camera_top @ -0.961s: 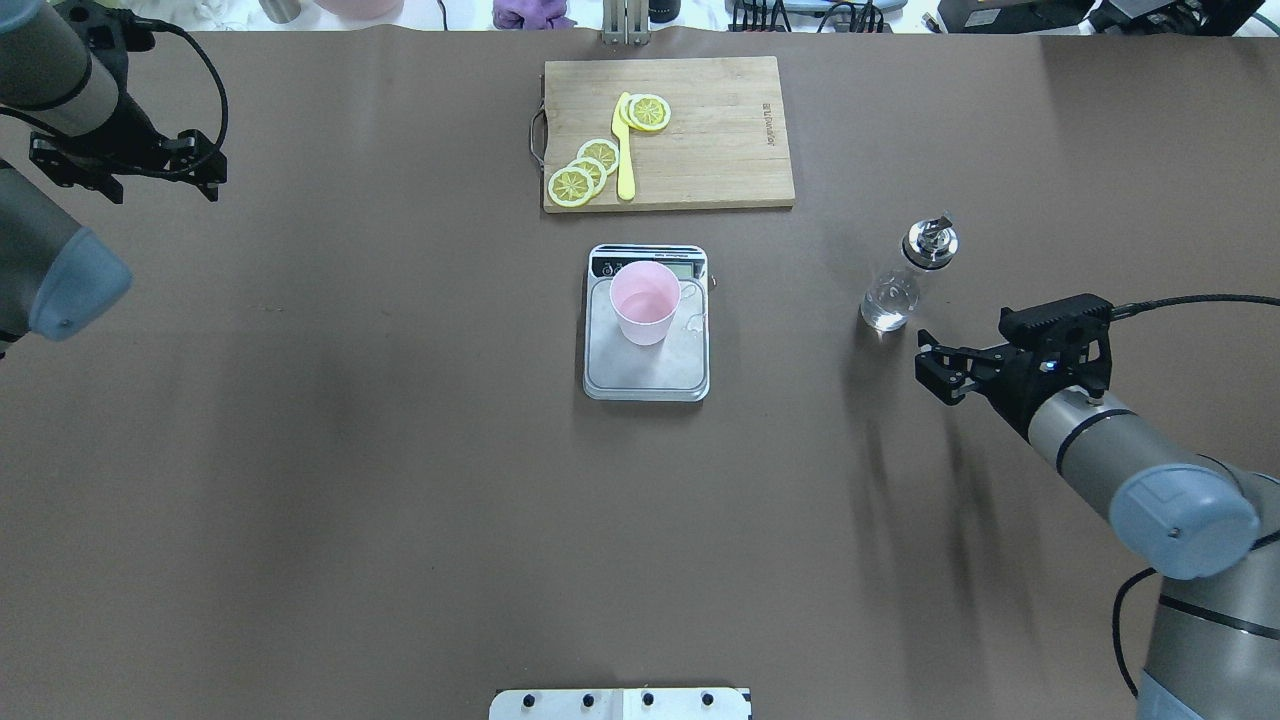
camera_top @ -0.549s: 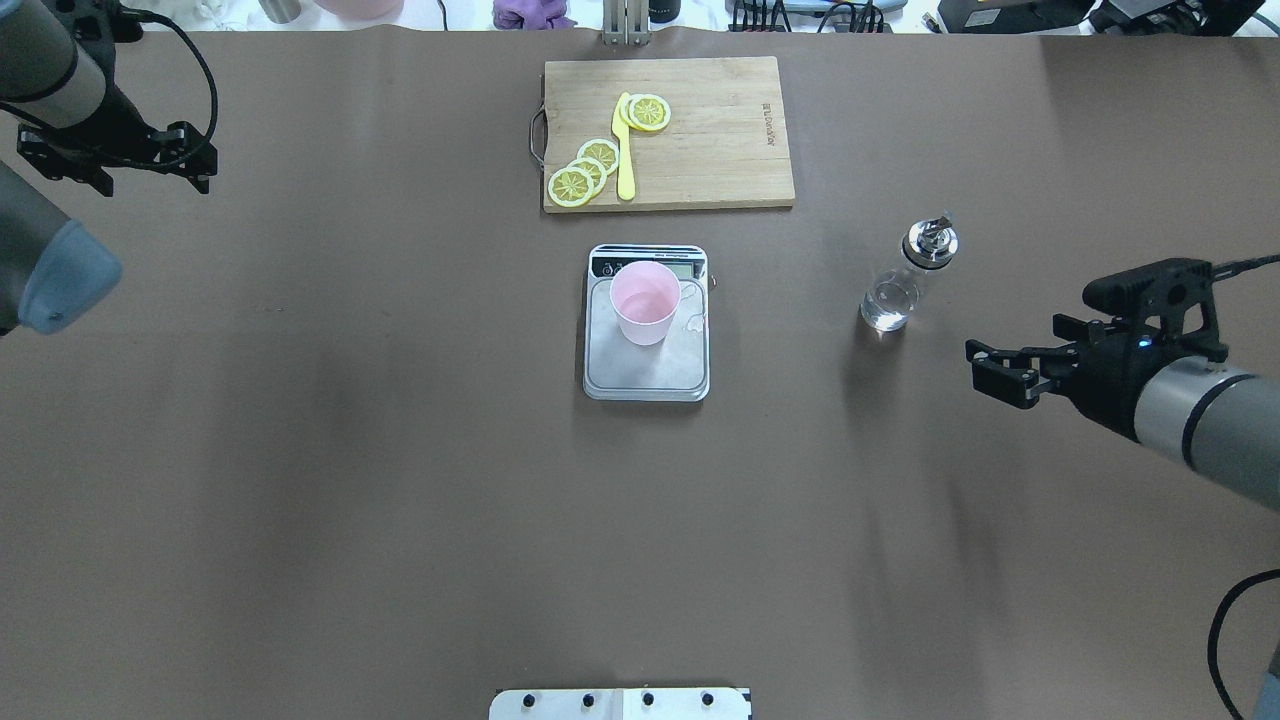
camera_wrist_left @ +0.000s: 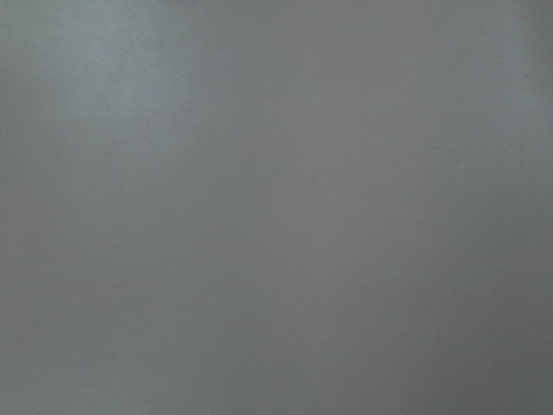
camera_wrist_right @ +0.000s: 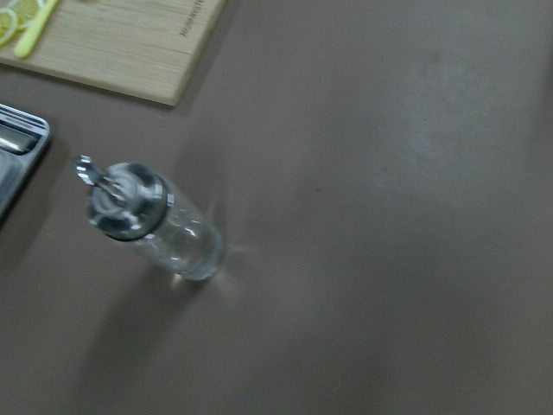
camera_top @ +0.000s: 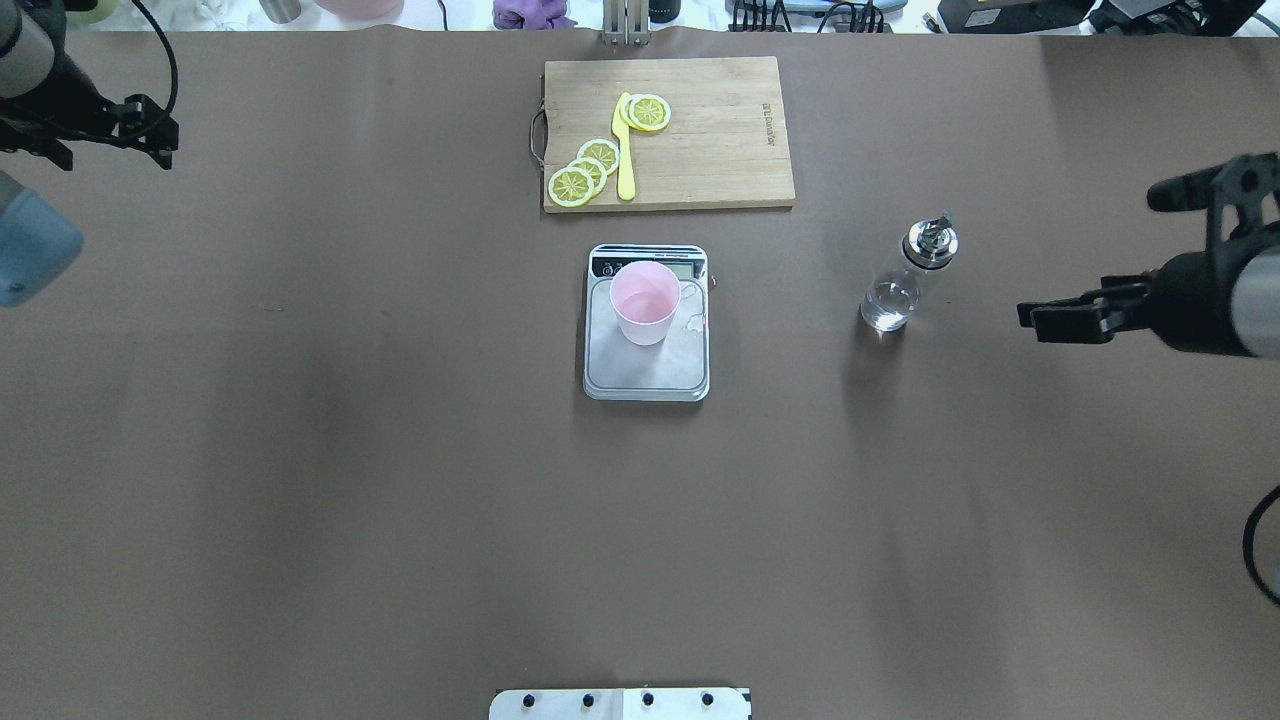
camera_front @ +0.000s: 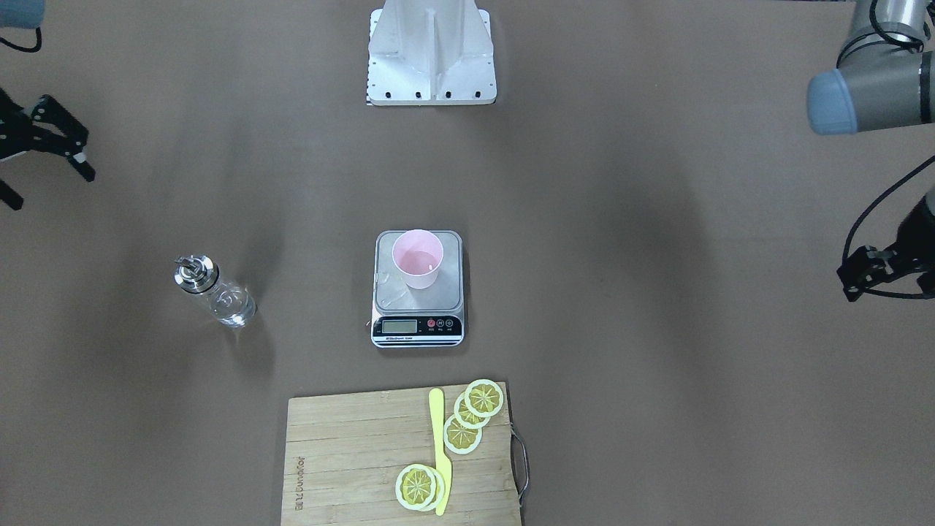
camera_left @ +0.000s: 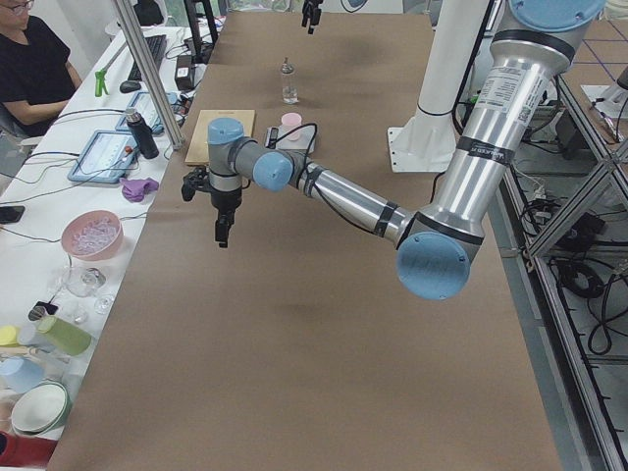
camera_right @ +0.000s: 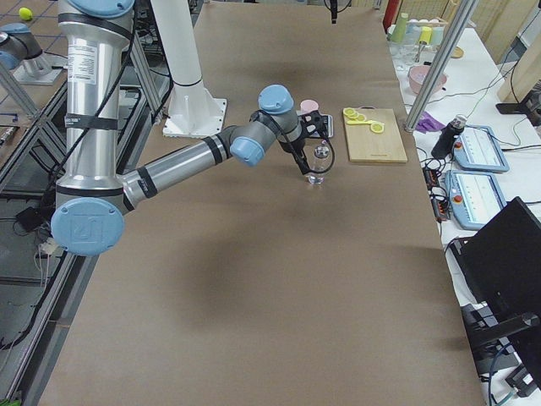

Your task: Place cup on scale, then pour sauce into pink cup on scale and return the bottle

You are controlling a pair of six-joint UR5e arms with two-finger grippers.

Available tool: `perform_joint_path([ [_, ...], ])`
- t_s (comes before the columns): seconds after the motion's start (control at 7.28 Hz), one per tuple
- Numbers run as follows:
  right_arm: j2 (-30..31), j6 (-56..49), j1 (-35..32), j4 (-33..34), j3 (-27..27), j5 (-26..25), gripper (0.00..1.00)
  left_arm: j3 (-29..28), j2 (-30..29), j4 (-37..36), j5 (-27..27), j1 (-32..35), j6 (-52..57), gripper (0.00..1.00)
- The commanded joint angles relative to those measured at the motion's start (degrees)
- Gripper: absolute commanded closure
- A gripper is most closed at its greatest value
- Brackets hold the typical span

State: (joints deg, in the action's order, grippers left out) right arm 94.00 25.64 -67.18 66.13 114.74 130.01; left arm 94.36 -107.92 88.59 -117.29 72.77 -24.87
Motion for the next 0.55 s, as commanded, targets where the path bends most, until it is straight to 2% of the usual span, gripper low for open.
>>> perform_joint_path([
  [0.0, -0.3, -23.7, -8.6, 4.5, -15.5, 2.8, 0.00, -4.8, 3.2, -0.2, -6.1, 10.9, 15.7, 0.02],
  [0.14, -1.7, -36.7, -12.8, 4.7, -24.0, 2.7, 0.00, -10.0, 3.8, -0.1, -10.8, 16.6, 20.3, 0.02],
  [0.27, -3.4, -39.6, -16.6, 4.3, -30.9, 2.7, 0.00, -10.9, 6.8, 0.0, -11.3, 19.5, 25.1, 0.01],
  [0.41, -5.3, -39.3, -18.5, 5.6, -33.4, 1.8, 0.00, -11.5, 8.3, 0.0, -11.3, 20.1, 29.8, 0.02],
])
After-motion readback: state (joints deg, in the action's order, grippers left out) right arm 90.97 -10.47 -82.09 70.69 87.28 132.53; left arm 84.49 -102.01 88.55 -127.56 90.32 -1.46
